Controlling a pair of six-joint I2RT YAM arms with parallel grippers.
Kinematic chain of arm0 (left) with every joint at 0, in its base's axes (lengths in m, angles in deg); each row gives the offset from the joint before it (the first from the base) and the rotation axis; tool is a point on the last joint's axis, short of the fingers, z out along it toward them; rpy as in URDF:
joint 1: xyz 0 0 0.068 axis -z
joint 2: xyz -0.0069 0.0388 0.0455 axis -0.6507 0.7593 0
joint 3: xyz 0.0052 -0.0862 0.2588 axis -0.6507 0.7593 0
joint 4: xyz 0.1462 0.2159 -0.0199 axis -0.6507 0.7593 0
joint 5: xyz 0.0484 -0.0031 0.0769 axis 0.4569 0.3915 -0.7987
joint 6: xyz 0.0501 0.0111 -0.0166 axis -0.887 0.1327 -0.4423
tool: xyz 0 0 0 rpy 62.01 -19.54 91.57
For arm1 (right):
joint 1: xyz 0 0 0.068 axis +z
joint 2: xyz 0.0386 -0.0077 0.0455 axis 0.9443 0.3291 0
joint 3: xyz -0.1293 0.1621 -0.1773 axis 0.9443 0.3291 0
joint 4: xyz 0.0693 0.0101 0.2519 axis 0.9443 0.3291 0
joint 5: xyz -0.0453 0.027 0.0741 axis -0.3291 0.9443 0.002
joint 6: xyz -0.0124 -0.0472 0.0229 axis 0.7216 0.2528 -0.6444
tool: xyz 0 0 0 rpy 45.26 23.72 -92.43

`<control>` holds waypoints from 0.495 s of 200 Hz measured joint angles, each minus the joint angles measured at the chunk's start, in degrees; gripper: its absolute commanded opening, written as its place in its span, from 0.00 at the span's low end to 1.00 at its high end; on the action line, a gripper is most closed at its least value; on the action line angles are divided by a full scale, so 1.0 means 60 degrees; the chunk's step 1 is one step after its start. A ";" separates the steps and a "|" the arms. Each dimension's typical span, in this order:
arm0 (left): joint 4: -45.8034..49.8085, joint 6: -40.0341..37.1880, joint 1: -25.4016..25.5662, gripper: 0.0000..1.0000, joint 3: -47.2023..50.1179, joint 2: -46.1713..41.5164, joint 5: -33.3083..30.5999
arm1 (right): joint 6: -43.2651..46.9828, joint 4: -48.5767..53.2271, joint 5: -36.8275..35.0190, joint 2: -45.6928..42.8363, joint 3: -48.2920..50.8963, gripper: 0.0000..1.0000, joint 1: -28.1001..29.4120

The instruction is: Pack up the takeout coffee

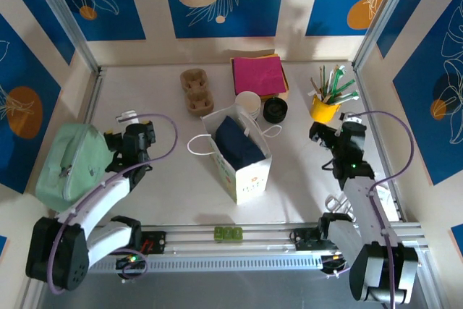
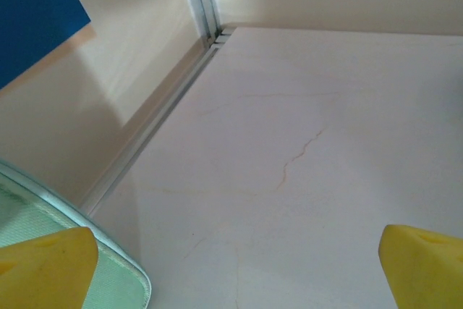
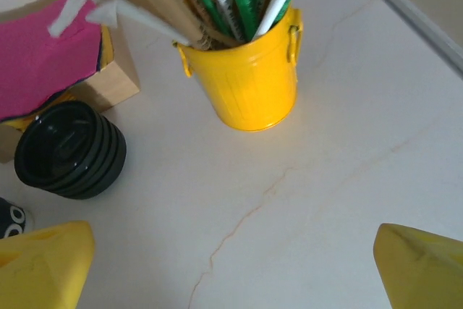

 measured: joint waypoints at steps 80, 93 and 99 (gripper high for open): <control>-0.4022 -0.1566 -0.0648 0.99 0.1220 0.2320 0.0204 | 0.1770 -0.5176 -0.0321 0.3687 0.1078 0.99 0.1373; -0.4390 -0.1581 -0.0841 0.99 0.1246 0.2634 0.0484 | 0.1883 -0.5708 -0.0226 0.4113 0.1162 0.99 0.1373; -0.4612 -0.1592 -0.0929 0.99 0.1257 0.2779 0.0667 | 0.1938 -0.5898 -0.0171 0.4244 0.1166 0.99 0.1373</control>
